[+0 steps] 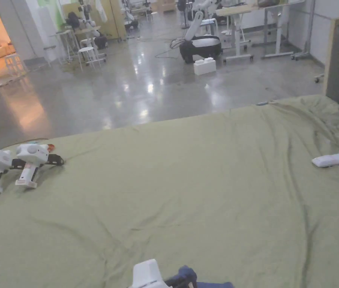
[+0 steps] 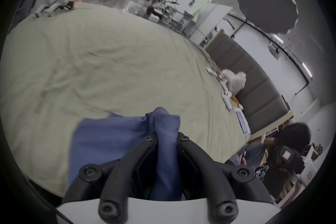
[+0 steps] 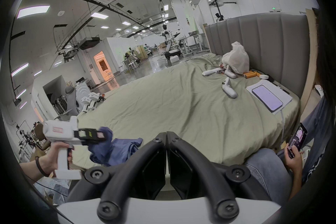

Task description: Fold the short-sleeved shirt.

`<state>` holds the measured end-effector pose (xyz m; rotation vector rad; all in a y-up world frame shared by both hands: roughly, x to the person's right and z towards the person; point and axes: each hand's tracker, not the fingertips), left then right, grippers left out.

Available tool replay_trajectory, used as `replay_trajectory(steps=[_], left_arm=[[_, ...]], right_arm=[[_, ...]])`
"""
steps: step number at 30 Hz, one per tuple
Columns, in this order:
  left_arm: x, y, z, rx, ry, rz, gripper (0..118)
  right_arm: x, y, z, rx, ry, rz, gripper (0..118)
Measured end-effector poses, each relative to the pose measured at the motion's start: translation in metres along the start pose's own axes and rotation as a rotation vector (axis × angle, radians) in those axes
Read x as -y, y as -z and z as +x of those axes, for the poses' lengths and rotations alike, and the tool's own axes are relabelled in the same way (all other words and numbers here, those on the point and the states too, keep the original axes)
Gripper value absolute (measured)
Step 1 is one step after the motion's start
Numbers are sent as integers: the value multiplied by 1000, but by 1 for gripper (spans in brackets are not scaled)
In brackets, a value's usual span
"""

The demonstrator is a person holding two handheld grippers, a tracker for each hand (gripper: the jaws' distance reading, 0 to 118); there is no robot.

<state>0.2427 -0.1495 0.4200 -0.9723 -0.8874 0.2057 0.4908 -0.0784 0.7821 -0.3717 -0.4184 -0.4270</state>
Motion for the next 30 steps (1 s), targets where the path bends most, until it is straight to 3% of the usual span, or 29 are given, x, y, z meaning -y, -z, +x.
replay_trajectory(steps=[3,4,6,7,9,11,12,13,15,16,20,23,29,30], left_arm=[[12,35,7,0,-15,-99,17],[15,40,7,-6,-17,-94,28],[10,38,4,19,-21,-133,67],[7,28,3,81,-50,-115,78],[-4,8,0,151,-35,-107,87],[-11,-14,-6,132,9,-40,84],[-13,-21,-10,114,8,4,77],[-13,-25,-15,88,-13,40,64],[-8,-15,-24,96,-72,13,17],[-3,-5,-28,102,-98,-24,5],[28,47,-13,105,57,-194,1],[45,71,-10,89,19,-174,0],[27,49,-5,77,66,-148,2],[22,38,-5,88,71,-103,8]], right_arm=[[6,-5,9,39,34,-3,0],[7,-5,12,51,39,-8,0],[9,-6,16,61,41,-12,0],[10,-7,19,63,42,-13,0],[15,-6,23,62,48,-15,0],[18,-3,26,57,44,-22,0],[19,-1,27,60,41,-25,0],[18,0,25,64,40,-31,0],[20,0,24,61,49,-39,0],[20,0,23,57,52,-40,0],[22,-3,18,53,45,-48,0],[23,-3,12,53,39,-67,0],[32,45,-20,-65,-25,-205,0],[32,58,-29,-97,-52,-227,0]])
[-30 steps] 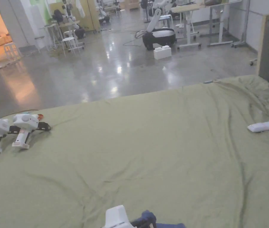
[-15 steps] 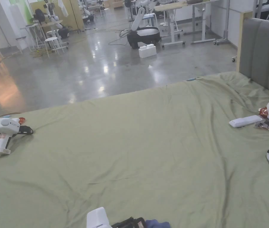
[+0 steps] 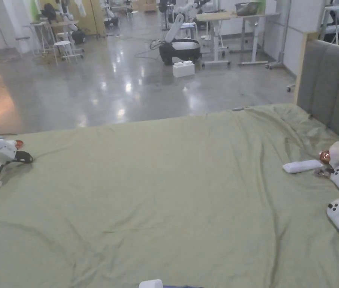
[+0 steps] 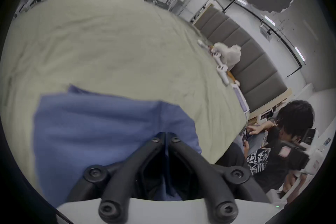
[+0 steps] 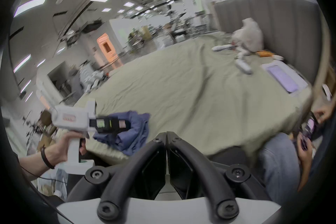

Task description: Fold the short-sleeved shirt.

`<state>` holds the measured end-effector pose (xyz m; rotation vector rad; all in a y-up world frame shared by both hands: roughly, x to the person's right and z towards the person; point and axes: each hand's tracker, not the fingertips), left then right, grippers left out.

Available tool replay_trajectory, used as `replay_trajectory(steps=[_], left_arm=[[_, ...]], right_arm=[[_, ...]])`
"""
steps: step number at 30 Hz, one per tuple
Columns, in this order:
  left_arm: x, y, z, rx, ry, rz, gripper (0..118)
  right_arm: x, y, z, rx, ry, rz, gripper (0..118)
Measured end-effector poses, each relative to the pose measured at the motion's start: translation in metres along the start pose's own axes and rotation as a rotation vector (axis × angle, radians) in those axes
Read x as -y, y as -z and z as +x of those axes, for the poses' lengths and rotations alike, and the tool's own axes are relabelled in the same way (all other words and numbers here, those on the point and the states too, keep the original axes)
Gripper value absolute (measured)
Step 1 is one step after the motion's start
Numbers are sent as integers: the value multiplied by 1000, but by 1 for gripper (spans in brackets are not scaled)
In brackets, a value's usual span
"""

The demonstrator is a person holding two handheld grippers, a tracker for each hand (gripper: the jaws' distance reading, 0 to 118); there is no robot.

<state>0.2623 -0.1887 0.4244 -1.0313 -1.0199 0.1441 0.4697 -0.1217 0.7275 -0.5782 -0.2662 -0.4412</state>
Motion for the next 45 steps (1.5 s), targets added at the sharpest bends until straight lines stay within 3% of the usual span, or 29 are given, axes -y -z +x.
replay_trajectory(steps=[1,2,3,4,5,7,8,10,11,12,15,19,22,25,26,28,30,34,38,40,44,45], left_arm=[[-5,-23,-1,11,10,60,21],[-8,-37,-4,44,16,88,44],[-12,-52,-9,70,18,105,79],[-14,-68,-14,78,11,122,97],[-14,-84,-22,67,-2,157,104],[-12,-111,-45,29,-53,207,104],[-11,-117,-54,9,-74,214,104],[-2,-127,-80,-31,-156,220,104],[3,-129,-90,-43,-206,222,104],[7,-130,-98,-35,-253,218,104],[16,-115,-117,38,-359,171,104],[14,-65,-131,116,-458,70,98],[6,-30,-133,176,-524,-10,94],[0,-18,-124,188,-544,-1,67],[-3,-17,-121,135,-535,-12,64],[-9,-18,-115,64,-465,-51,39],[-11,-27,-113,76,-445,-43,35],[-20,-90,-140,154,-504,128,34],[-33,-196,-209,-75,-467,291,34],[-35,-248,-260,-208,-523,331,34],[-42,-309,-297,-419,-587,359,34],[-44,-326,-338,-451,-590,374,34]], right_arm=[[-6,24,-13,-59,-46,-45,0],[-9,41,-23,-97,-74,-65,0],[-15,60,-32,-146,-103,-94,0],[-20,81,-41,-204,-114,-120,0],[-24,101,-47,-247,-98,-138,0],[-33,146,-59,-309,-85,-217,0],[-35,159,-63,-295,-118,-247,0],[-30,191,-70,-191,-249,-291,0],[-24,207,-69,-75,-310,-353,0],[-17,219,-64,-23,-317,-412,0],[-17,207,-47,-85,-104,-359,0],[-12,203,-57,-70,-211,-352,0],[-11,202,-55,-59,-158,-350,0],[-8,201,-54,-57,-154,-337,0],[-8,200,-54,-53,-154,-336,0],[-10,196,-55,-55,-136,-331,0],[-16,190,-55,-75,-123,-344,0],[-26,160,-51,-226,4,-274,0],[-23,143,-42,-184,-37,-258,0],[-17,143,-35,-169,-19,-271,0],[-4,143,-29,-151,28,-313,0],[-1,144,-29,-143,34,-325,0]])
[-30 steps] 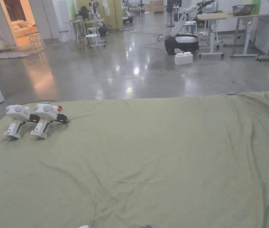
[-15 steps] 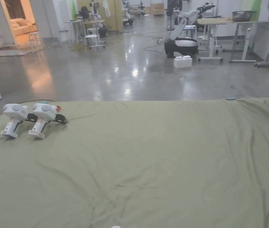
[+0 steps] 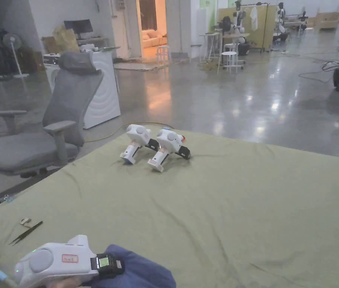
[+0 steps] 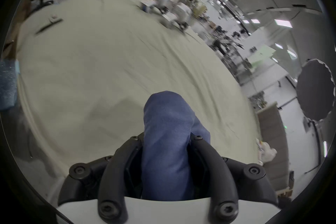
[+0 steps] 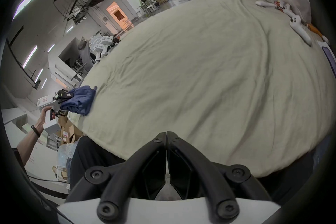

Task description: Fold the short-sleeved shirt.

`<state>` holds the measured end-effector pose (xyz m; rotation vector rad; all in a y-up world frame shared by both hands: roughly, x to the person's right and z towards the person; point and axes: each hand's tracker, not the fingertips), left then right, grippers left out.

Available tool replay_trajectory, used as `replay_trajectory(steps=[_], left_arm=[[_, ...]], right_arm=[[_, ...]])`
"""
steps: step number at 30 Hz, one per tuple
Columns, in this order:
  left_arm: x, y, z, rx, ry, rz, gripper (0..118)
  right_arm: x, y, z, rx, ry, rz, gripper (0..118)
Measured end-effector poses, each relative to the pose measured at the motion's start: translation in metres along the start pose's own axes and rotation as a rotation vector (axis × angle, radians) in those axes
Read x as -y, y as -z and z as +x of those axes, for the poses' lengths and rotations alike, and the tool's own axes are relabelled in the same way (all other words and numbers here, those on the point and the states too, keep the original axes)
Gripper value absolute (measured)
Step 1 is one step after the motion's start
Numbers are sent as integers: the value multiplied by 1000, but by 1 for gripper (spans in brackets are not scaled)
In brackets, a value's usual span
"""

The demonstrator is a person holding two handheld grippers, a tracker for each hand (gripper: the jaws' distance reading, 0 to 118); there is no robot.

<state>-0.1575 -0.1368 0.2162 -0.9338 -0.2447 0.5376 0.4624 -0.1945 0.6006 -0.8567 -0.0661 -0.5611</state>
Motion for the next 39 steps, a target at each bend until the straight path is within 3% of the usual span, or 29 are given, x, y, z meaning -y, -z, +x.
replay_trajectory(steps=[2,4,9,13,15,19,23,27,29,31,33,34,37,39], left_arm=[[-10,8,-14,-11,13,7,38],[-4,22,-20,-37,-1,31,64],[14,21,-21,-408,95,33,90],[22,-47,11,-438,263,243,90],[31,-83,42,-369,348,323,90],[72,-144,135,-216,617,429,90],[125,-175,225,-124,730,576,90],[173,-189,294,101,745,657,84],[183,-186,305,142,730,704,80],[200,-189,324,155,758,770,65],[214,-186,338,172,843,811,30],[221,-186,343,175,872,832,19],[238,-196,350,159,914,857,11],[244,-204,349,164,907,858,0]], right_arm=[[3,0,-2,13,-7,-15,0],[2,0,-4,21,-22,-27,0],[-9,-12,-13,11,-34,20,0],[-18,-33,-15,34,-72,137,0],[-25,-45,-15,82,-109,188,0],[-42,-87,-27,84,-147,351,0],[-53,-131,-32,87,-157,529,0],[-65,-170,-37,114,-203,671,0],[-70,-184,-41,141,-236,720,0],[-77,-195,-45,169,-263,749,0],[-83,-203,-46,168,-231,812,0],[-86,-205,-46,163,-213,843,0],[-85,-207,-52,201,-239,848,0],[-78,-209,-53,201,-246,849,0]])
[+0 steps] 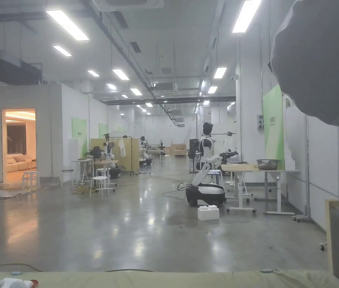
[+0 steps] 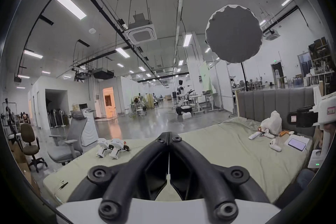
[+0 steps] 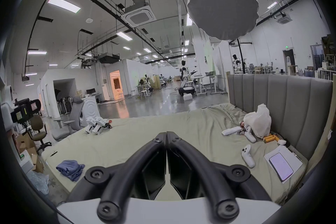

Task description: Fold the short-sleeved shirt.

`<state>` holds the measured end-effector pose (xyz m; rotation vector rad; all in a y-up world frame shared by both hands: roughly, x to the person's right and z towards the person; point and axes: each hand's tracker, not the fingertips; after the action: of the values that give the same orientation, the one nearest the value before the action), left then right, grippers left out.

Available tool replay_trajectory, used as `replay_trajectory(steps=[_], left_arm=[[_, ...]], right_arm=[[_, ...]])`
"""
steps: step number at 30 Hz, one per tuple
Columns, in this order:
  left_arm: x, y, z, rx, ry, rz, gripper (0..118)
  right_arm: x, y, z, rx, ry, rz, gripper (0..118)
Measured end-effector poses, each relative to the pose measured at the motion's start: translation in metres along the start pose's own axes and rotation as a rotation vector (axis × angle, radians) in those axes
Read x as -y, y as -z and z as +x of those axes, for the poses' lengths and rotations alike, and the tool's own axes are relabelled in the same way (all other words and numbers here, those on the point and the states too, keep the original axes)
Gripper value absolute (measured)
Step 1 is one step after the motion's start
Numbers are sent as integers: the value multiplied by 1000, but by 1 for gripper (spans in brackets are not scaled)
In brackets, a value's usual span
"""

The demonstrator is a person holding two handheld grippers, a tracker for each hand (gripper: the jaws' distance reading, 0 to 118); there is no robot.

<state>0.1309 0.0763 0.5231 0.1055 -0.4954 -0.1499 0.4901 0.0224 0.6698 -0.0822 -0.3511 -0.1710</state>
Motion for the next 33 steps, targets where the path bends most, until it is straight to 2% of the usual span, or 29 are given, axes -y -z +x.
replay_trajectory(steps=[4,8,19,32,33], left_arm=[[2,-14,-2,-51,-23,-19,0],[5,-21,-7,-42,-54,1,0],[9,-18,-15,-21,-144,12,0],[10,-9,-6,22,-117,-30,0],[9,-9,-6,23,-119,-33,3]], right_arm=[[0,-6,-6,4,-39,5,0],[-2,-12,-16,8,-148,17,0],[-6,-15,-20,41,-126,42,0],[-5,-15,-21,35,-126,36,0],[-5,-15,-21,32,-121,39,0]])
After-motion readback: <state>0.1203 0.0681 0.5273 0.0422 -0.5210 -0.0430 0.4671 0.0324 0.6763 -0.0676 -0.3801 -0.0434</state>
